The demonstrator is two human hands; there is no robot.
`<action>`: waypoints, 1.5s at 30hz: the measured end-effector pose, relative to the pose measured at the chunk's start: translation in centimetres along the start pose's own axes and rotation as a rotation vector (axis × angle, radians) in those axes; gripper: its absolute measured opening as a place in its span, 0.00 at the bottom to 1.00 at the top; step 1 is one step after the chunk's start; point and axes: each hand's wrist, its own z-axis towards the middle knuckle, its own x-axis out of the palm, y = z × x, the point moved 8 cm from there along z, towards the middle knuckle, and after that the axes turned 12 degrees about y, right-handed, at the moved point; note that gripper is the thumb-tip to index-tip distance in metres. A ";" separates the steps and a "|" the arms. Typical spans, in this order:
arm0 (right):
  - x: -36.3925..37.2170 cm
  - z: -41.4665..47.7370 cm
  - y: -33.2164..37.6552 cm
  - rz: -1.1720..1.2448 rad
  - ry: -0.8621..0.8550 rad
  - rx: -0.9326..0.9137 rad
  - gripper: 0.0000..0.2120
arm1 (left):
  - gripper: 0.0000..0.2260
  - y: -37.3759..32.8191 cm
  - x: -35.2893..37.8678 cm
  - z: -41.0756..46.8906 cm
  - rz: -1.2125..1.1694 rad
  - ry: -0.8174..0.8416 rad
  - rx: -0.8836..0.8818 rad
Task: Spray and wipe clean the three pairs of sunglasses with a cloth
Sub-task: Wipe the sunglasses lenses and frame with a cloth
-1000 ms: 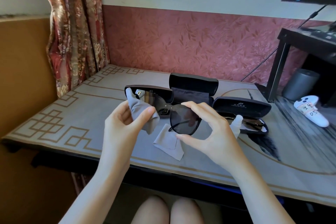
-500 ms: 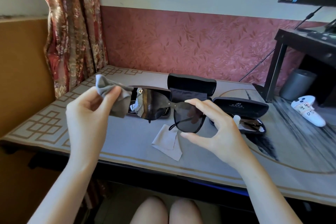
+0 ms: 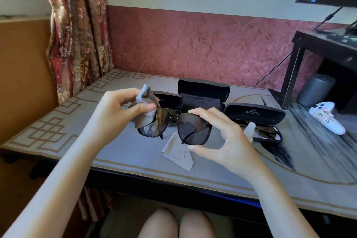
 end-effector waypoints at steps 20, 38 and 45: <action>0.1 0.3 -0.6 0.076 0.032 -0.019 0.26 | 0.09 -3.5 3.7 0.2 0.173 0.271 0.087; -1.5 0.4 -1.4 0.082 -0.083 -0.006 0.24 | 0.05 1.0 0.3 -3.1 -0.032 -0.378 0.041; -2.0 0.5 -2.4 0.064 -0.132 0.042 0.25 | 0.07 8.2 4.6 -3.0 -0.059 -0.123 -0.237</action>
